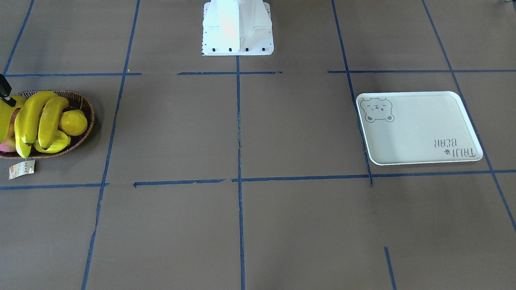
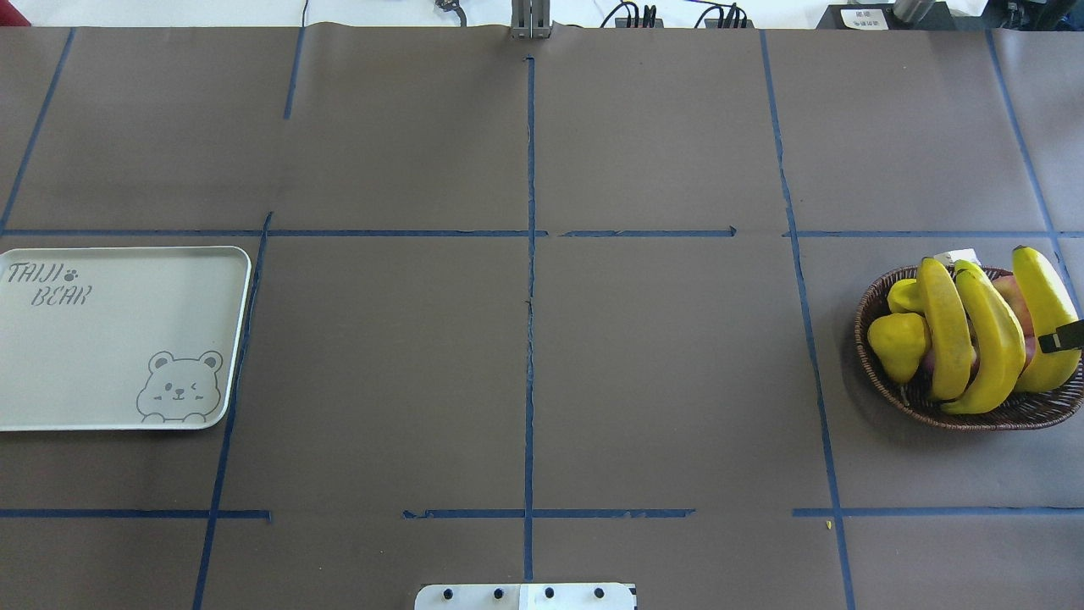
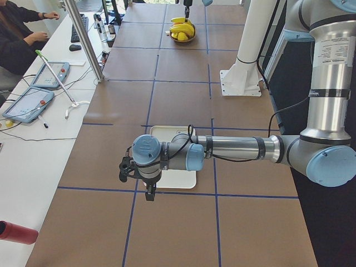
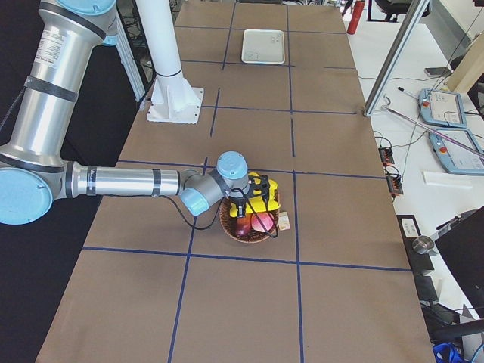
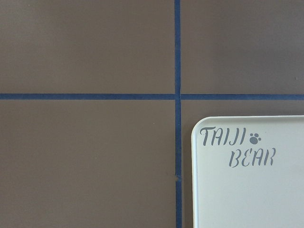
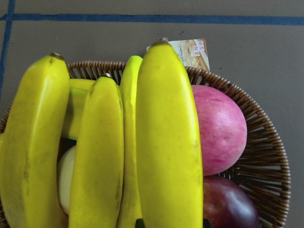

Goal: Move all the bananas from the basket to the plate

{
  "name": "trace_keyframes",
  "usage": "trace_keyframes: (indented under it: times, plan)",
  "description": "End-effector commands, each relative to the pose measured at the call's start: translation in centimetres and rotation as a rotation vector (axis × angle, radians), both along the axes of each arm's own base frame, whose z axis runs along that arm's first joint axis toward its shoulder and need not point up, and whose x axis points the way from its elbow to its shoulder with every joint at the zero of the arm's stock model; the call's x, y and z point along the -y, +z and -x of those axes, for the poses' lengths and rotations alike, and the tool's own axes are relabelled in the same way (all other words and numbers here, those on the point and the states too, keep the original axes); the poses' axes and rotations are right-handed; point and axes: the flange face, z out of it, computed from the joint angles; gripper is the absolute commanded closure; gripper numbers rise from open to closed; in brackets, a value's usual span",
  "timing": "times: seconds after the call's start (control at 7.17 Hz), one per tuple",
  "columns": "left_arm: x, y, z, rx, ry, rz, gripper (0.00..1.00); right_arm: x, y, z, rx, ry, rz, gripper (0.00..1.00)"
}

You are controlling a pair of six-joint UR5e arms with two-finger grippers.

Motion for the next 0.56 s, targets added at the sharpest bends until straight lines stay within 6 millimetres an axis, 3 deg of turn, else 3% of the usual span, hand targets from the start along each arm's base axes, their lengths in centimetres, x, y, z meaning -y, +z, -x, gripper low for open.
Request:
trace_keyframes:
  times: [0.0,0.14,0.28,0.42]
  plan:
    - [0.0,0.0,0.0,-0.001,-0.001,0.002,0.0,-0.2,-0.3,-6.1,0.012,0.024,-0.108,1.0]
    - [0.1,-0.3,-0.1,-0.001,-0.006,0.004,0.0,-0.2,0.0,-9.9,-0.024,0.034,-0.176,1.0]
    - [0.2,-0.5,-0.1,-0.001,-0.009,0.001,0.0,1.2,-2.4,-14.1,-0.067,0.055,-0.241,1.0]
    - [0.4,-0.9,-0.1,-0.001,-0.009,-0.006,0.0,5.1,-8.9,-15.7,-0.072,0.08,-0.236,1.0]
